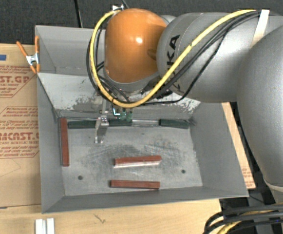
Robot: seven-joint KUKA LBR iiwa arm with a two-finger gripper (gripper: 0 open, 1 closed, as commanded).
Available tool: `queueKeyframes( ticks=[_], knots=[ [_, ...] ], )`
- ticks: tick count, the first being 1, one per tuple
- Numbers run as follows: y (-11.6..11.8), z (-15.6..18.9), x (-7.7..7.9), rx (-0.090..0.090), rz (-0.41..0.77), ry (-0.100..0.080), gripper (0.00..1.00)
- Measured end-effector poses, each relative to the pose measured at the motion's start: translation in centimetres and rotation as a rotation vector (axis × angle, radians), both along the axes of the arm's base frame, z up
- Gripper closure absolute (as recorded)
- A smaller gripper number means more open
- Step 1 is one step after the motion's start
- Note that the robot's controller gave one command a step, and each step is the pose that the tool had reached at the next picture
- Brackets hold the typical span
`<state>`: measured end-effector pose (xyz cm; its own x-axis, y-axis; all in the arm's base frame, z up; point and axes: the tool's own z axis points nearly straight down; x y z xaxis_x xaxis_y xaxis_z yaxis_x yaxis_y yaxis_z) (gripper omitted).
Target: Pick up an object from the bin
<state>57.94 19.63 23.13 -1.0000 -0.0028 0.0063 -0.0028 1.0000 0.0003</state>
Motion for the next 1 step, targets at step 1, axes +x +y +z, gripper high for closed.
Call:
queueKeyframes(
  ticks=[1],
  knots=[
    [-0.16, 0.5, 0.18, 0.001, -0.002, -0.008, 1.0]
  ],
)
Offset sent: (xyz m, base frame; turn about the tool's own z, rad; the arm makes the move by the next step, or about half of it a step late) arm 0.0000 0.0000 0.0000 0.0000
